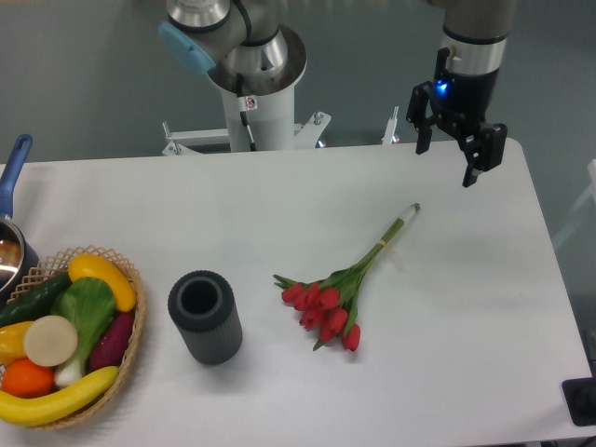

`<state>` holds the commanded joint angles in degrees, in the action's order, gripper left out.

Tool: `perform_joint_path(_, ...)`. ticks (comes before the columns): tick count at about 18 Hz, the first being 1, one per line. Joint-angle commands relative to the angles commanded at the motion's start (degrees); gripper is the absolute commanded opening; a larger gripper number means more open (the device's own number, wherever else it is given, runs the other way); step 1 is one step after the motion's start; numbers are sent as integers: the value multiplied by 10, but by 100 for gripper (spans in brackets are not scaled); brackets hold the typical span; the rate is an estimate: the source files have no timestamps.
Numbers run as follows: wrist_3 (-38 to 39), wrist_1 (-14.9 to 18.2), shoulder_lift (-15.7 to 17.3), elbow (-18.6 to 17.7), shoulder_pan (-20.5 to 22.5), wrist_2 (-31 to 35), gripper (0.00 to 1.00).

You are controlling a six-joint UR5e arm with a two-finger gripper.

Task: Pick up the flowers from the table
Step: 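Move the open gripper down toward the red tulips' green stem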

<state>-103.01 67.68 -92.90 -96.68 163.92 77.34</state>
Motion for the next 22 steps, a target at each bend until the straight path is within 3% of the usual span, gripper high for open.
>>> perform_joint_path(5, 16, -2, 3, -6, -4, -1, 100)
perform_joint_path(8, 98, -6, 3, -20, -14, -3, 100)
perform_joint_path(11, 110, -56, -6, -45, -25, 2, 100)
perform_joint_path(13, 128, -70, -7, -55, -32, 2, 100)
perform_joint_path(18, 177, -78, -48, -50, -57, -6, 100)
perform_joint_path(22, 269, -127, -96, -47, -101, -4, 100)
